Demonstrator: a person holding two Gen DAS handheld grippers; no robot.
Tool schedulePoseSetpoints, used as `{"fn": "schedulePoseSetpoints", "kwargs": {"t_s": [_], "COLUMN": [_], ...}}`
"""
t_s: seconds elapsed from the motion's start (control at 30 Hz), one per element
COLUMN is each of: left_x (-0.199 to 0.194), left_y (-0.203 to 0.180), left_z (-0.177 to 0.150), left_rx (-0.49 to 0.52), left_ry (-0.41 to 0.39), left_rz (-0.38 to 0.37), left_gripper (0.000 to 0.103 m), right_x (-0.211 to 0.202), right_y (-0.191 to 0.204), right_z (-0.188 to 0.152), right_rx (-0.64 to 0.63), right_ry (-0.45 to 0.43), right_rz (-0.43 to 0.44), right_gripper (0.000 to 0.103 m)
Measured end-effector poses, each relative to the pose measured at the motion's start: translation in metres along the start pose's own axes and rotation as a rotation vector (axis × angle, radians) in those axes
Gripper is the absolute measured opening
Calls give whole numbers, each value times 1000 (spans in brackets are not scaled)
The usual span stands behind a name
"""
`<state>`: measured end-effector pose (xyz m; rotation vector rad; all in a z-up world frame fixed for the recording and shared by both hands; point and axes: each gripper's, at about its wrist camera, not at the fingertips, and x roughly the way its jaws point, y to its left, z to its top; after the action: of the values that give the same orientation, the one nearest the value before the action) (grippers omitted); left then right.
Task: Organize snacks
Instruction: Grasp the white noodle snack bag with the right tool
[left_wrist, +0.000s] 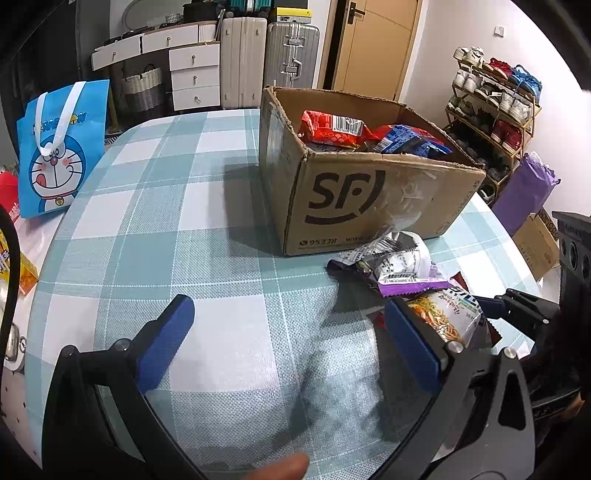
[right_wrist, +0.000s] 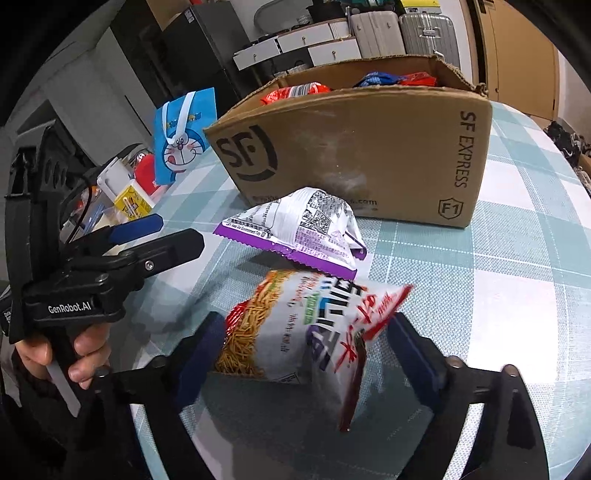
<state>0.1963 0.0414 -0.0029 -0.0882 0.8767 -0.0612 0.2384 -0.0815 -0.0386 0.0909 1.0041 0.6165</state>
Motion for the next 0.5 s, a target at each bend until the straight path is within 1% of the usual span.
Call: {"fn": "schedulePoseSetpoints", "kwargs": {"t_s": [0.2,0.23,0.4,0.47,0.5], "left_x": [2,2,3,3,3], "left_y": [0,0,-1,-1,-2], "left_z": [-1,-1,-1,-1,-1], "left_rx": [-2,-1,0,0,0], "left_ry": [1,1,3,3,3], "left_rz": [-2,-2,-1,-1,0], "left_gripper": [102,102,102,102,102], "right_x": [-5,-7,-13,-17,-19], "right_y": [-2,-4,-11,-13,-15], "right_z": [-4,-5,-9,-11,-12], "right_rx": [2,2,22,29,33], "right_ry": [-6,-9,-22,-33,-36], "right_rz": [25,25,64,78,88], "right_gripper": [78,73,65,58,56]}}
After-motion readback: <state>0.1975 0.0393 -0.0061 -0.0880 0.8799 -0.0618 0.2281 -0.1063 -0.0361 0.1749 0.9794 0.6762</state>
